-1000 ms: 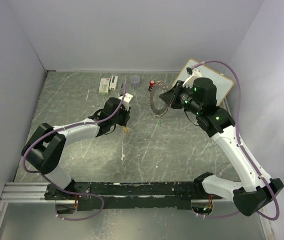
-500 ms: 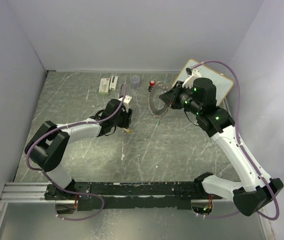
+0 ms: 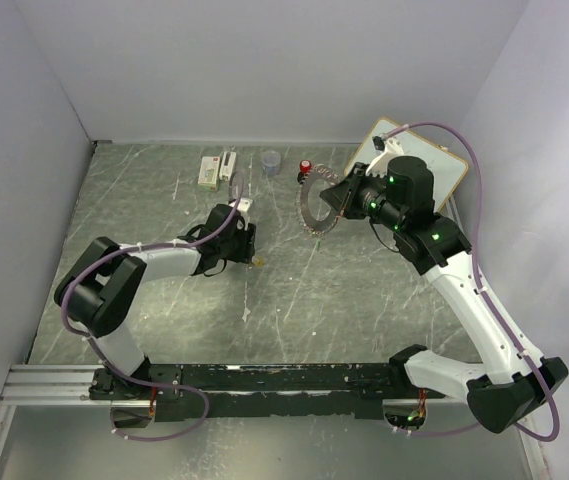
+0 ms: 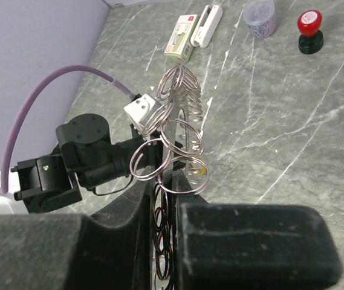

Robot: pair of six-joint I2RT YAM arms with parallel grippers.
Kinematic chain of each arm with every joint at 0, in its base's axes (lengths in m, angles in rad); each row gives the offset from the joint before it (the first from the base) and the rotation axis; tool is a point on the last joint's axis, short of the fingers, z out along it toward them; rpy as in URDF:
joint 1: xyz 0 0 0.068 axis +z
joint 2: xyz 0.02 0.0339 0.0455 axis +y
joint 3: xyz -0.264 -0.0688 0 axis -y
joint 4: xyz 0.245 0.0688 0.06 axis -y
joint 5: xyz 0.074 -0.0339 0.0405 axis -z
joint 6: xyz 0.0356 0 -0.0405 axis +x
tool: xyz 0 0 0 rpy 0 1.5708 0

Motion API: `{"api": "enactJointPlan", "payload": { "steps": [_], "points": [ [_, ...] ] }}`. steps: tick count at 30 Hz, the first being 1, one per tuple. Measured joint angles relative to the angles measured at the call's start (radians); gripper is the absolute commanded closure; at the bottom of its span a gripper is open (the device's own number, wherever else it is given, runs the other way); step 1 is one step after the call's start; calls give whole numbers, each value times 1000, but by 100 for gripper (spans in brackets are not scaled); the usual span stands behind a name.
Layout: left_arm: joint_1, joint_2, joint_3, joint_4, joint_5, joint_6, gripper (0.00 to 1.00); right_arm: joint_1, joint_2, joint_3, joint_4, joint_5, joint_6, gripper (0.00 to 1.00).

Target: Put the keys on the keyring

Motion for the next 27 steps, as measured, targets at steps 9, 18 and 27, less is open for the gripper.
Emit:
{"api": "enactJointPlan", "payload": {
  "steps": [9, 18, 27],
  "points": [
    [28, 13, -11, 40, 41, -28, 52, -3, -3, -1, -4, 0, 0, 100],
    [34, 25, -13, 51, 64, -37, 56, -4, -3, -1, -6, 0, 0, 100],
    [40, 38, -15, 60, 75, -40, 60, -6, -3, -1, -6, 0, 0, 100]
  ]
}}
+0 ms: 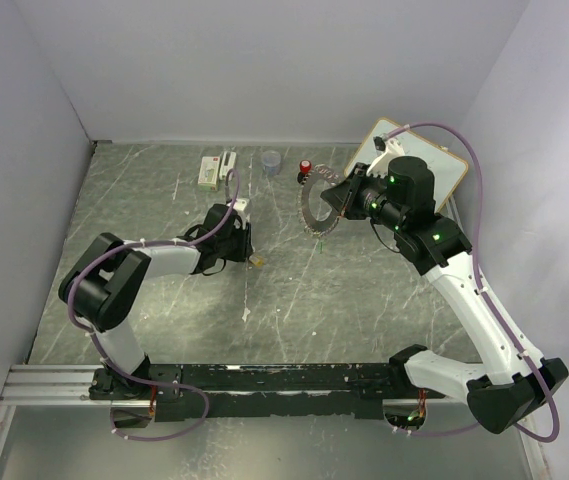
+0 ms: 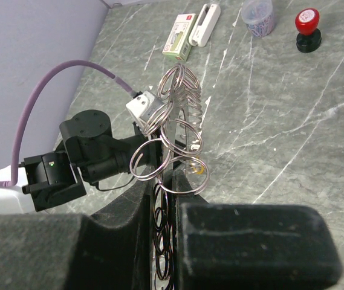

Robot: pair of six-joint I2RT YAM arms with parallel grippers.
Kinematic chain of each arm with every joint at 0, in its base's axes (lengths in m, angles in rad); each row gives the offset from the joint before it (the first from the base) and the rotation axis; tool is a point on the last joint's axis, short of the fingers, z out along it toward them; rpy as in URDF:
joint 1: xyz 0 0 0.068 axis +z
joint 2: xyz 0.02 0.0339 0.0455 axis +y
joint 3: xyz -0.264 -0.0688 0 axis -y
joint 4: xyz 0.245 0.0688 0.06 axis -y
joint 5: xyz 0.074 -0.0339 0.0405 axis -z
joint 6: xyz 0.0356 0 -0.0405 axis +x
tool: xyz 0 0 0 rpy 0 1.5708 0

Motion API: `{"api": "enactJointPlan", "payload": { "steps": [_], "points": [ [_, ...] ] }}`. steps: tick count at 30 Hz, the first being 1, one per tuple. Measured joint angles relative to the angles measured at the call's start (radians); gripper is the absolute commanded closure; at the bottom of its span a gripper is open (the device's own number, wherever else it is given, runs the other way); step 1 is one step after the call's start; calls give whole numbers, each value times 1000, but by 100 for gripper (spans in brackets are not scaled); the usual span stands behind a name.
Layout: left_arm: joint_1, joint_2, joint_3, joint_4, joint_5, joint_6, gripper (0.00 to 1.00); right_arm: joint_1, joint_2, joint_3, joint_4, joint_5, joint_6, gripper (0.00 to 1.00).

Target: Put the keys on the keyring

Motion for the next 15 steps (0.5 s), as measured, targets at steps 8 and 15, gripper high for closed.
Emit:
{"api": "enactJointPlan", "payload": {
  "steps": [8, 15],
  "points": [
    [0, 12, 0, 3, 2, 0, 67, -2, -1, -1, 0, 0, 0, 100],
    [5, 13, 0, 8, 3, -3, 93, -3, -2, -6, -2, 0, -1, 100]
  ]
}}
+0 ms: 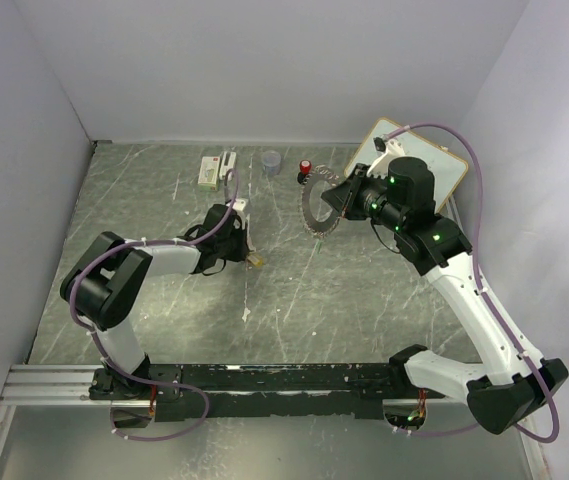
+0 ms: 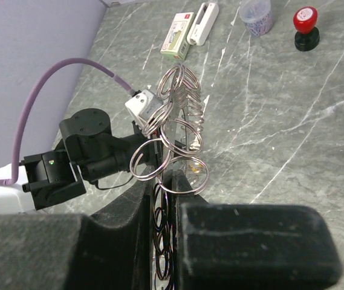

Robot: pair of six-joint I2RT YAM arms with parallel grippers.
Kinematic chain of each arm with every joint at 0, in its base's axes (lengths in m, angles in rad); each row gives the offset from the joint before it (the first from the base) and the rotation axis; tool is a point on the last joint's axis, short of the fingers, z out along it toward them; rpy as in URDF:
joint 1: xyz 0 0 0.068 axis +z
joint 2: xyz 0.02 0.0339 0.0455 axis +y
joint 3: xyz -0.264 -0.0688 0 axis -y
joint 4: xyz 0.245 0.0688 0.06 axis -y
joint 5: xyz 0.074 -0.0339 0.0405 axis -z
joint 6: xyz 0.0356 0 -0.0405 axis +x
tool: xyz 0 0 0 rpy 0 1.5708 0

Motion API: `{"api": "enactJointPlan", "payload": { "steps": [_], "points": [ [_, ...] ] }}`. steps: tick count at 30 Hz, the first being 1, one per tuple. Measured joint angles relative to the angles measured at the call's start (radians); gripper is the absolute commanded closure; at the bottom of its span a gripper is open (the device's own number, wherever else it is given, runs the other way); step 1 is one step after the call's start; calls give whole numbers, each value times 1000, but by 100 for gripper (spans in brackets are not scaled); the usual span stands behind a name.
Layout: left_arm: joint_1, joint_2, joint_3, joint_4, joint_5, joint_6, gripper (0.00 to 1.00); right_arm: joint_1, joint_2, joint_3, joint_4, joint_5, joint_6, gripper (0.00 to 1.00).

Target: Put the keys on the keyring

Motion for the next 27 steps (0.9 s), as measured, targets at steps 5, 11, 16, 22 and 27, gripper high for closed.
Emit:
{"api": "enactJointPlan", "payload": {
  "steps": [5, 11, 16, 22, 27],
  "points": [
    [1, -2, 0, 11, 2, -3, 93, -1, -17, -24, 0, -3, -24, 100],
    [1, -90, -3, -14, 2, -2, 93, -2, -58, -60, -25, -48, -79, 100],
    [1, -211, 35, -32, 21, 9, 93, -1, -120, -93, -70, -111, -110, 100],
    [3, -284, 111, -33, 120, 19, 93, 6, -156, -101, -127, -180, -116, 100],
    [3, -306, 186, -43, 229, 31, 93, 25, -194, -121, -140, -207, -114, 100]
  ]
}}
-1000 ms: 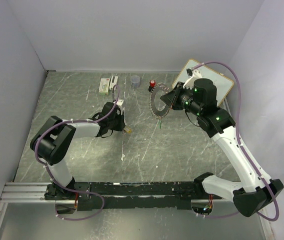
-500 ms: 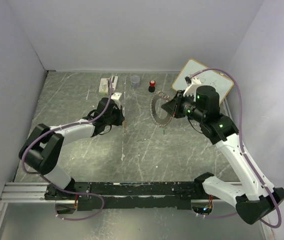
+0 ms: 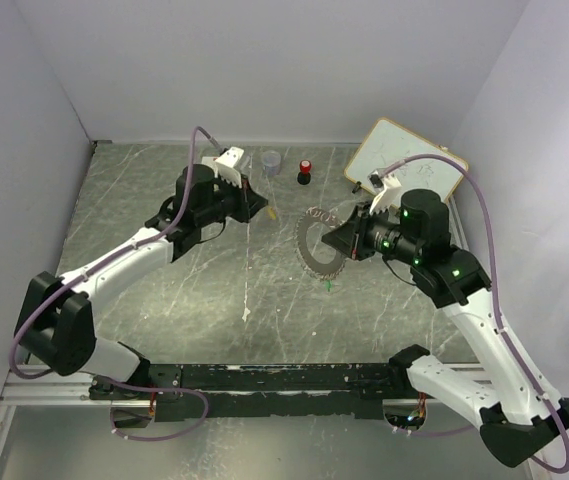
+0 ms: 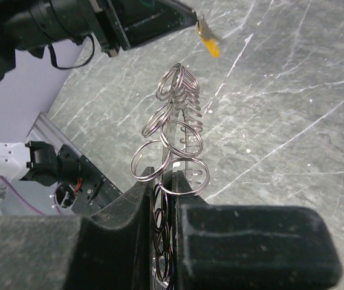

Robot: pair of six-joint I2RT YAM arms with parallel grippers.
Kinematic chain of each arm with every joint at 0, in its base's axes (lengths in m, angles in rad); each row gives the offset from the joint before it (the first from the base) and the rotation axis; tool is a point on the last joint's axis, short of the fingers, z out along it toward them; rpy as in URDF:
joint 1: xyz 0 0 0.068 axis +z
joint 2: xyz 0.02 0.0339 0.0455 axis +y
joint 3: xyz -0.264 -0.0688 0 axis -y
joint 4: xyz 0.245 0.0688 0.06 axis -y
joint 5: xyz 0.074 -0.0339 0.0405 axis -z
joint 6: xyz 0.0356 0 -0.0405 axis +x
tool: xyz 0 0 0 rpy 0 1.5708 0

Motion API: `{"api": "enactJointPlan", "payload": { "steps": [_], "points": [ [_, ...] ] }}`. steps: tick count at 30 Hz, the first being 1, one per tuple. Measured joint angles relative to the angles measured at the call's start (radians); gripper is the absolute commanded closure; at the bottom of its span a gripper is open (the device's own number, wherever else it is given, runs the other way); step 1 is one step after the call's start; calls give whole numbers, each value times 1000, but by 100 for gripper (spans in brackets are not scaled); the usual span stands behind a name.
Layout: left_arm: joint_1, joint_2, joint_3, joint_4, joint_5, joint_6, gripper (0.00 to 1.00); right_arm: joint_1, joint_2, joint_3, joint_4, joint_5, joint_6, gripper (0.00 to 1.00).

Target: Put the keys on the keyring

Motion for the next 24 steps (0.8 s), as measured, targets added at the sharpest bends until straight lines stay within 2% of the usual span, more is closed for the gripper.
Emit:
{"api": "enactJointPlan", "payload": {
  "steps": [15, 24],
  "points": [
    [0, -141, 128, -167, 90, 66, 93, 13, -28, -110, 30, -19, 26, 100],
    [0, -155, 174, -223, 186, 74, 93, 13, -26, -122, 47, -17, 27, 100]
  ]
}}
